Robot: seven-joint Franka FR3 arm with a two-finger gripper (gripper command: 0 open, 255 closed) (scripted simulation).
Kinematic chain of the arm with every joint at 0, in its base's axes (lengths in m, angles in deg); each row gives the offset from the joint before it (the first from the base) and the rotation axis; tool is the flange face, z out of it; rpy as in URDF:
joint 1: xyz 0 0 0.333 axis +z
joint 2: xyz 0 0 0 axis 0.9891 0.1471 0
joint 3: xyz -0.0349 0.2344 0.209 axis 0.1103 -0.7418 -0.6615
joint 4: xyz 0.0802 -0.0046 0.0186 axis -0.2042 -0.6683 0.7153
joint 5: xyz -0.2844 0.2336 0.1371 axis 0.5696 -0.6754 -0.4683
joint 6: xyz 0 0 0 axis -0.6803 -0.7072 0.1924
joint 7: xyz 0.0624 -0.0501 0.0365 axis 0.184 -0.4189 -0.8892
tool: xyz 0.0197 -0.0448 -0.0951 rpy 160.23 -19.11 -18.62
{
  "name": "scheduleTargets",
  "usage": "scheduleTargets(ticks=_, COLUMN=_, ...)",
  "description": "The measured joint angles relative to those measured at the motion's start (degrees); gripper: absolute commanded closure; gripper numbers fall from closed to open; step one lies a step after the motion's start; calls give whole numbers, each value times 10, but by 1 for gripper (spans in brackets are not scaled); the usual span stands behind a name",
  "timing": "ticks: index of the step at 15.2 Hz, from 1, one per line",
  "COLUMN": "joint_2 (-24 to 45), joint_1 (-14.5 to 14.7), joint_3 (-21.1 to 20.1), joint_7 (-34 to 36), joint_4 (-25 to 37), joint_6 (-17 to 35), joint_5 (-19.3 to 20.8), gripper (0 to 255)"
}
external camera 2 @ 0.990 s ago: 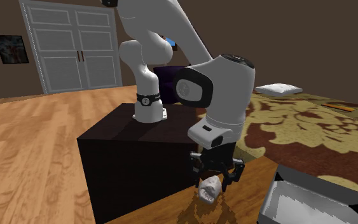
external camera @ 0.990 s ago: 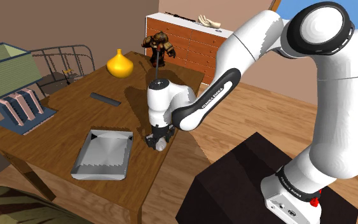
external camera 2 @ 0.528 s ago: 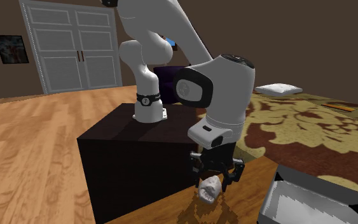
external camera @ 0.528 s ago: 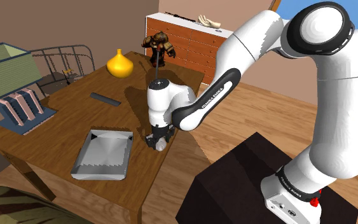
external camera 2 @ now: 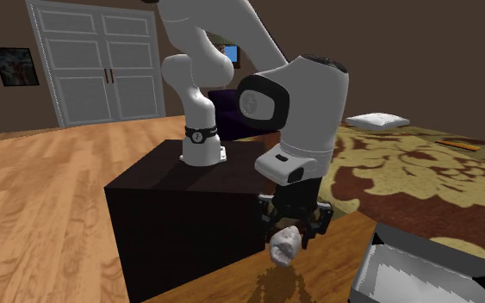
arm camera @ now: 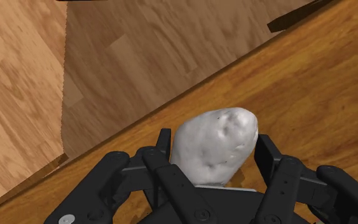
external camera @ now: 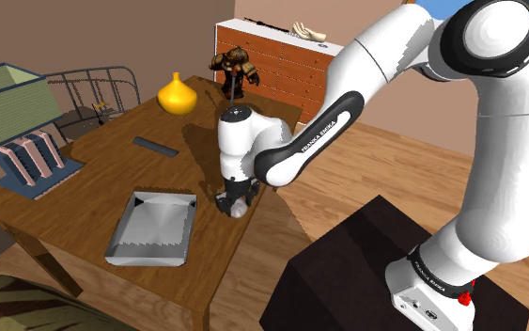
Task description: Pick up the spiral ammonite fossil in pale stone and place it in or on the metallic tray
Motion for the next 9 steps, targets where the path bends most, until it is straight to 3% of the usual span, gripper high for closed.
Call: scheduleTargets(ticks=9, joint_2=-58, joint_1=-36, joint_3=-46, joint_7=-37, joint_4=-9, joint_6=-39, joint_5=-55, gripper=255)
